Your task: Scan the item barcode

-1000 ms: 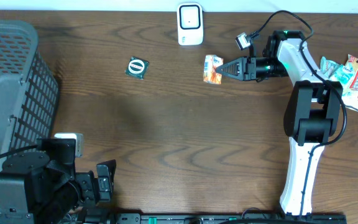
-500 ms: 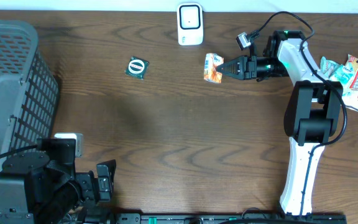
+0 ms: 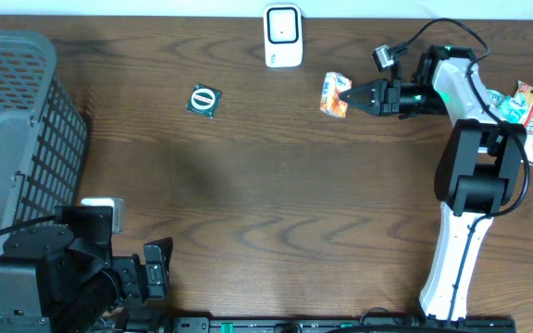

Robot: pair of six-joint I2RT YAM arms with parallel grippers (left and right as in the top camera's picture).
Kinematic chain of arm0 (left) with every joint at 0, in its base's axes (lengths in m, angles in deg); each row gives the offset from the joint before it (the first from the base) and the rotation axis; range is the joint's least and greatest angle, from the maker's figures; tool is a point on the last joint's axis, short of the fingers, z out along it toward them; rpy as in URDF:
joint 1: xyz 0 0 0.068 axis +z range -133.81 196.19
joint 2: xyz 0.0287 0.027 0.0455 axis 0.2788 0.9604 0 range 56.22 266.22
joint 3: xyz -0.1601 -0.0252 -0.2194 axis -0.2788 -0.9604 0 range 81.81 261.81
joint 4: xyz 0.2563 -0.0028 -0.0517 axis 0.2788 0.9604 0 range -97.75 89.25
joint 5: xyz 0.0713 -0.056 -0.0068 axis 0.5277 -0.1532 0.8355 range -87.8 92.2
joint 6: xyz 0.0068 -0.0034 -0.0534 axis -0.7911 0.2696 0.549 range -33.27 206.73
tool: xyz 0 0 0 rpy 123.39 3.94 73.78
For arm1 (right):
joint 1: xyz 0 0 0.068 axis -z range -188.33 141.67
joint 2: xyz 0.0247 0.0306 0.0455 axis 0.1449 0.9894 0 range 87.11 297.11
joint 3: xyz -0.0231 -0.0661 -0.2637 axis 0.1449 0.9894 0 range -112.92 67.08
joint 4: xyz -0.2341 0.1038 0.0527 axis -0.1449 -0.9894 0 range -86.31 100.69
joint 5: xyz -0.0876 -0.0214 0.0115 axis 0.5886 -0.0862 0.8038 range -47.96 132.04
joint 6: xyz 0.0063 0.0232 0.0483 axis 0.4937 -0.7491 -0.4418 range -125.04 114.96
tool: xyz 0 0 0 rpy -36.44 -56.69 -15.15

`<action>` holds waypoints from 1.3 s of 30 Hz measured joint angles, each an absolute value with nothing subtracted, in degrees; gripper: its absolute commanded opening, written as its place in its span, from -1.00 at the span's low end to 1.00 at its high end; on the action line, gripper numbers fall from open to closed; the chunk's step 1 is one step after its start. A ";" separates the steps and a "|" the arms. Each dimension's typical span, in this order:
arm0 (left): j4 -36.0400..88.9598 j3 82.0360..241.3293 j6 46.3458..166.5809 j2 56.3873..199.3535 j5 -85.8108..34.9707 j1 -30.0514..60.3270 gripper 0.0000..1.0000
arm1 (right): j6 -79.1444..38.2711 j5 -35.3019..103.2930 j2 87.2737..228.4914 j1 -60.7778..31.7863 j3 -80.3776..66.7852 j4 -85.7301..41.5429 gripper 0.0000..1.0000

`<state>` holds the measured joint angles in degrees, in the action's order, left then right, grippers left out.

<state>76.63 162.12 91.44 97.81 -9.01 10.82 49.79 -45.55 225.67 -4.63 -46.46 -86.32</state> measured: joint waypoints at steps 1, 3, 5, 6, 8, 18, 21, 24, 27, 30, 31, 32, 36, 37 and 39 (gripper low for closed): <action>76.63 162.12 91.44 97.81 -9.01 10.82 0.96 | 49.96 -45.51 225.67 -4.82 -46.46 -86.32 -0.98; 76.63 162.12 91.44 97.81 -9.01 10.82 0.95 | 50.73 -45.42 225.67 -5.35 -46.46 -86.32 -0.98; 76.63 162.12 91.44 97.81 -9.01 10.82 0.95 | 51.87 -45.40 225.67 -6.07 -46.46 -86.30 -0.98; 76.63 162.12 91.44 97.81 -9.01 10.82 0.95 | 52.46 -45.38 225.67 -6.46 -46.46 -86.30 -0.98; 76.63 162.12 91.44 97.81 -9.01 10.82 0.96 | 53.64 -45.38 225.67 -7.27 -46.46 -86.06 -0.98; 76.63 162.12 91.44 97.81 -9.01 10.82 0.95 | 55.91 -45.36 225.67 -11.23 -46.46 -81.38 -0.98; 76.63 162.12 91.44 97.81 -9.01 10.82 0.95 | 55.95 -45.33 225.67 -11.49 -46.46 -81.31 -0.98; 76.63 162.12 91.44 97.81 -9.01 10.82 0.96 | 55.95 -45.36 225.67 -11.47 -46.46 -80.88 -0.98; 76.63 162.12 91.44 97.81 -9.01 10.82 0.96 | 55.95 -45.33 225.67 -11.42 -46.46 -80.57 -0.98; 76.63 162.12 91.44 97.81 -9.01 10.82 0.95 | 55.95 -45.33 225.67 -11.42 -46.46 -80.51 -0.98; 76.63 162.12 91.44 97.81 -9.01 10.82 0.96 | 55.95 -45.33 225.67 -11.42 -46.46 -80.48 -0.98; 76.63 162.12 91.44 97.81 -9.01 10.82 0.95 | 55.95 -45.33 225.67 -11.42 -46.46 -80.44 -0.98; 76.63 162.12 91.44 97.81 -9.01 10.82 0.95 | 55.95 -45.33 225.67 -11.42 -46.46 -80.29 -0.98; 76.63 162.12 91.44 97.81 -9.01 10.82 0.95 | 55.95 -45.33 225.67 -11.42 -46.46 -80.29 -0.98; 76.63 162.12 91.44 97.81 -9.01 10.82 0.96 | 55.95 -45.33 225.67 -11.42 -46.46 -80.29 -0.98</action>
<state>76.63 162.12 91.44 97.81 -9.01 10.82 55.95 -45.33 225.67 -11.42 -46.46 -80.29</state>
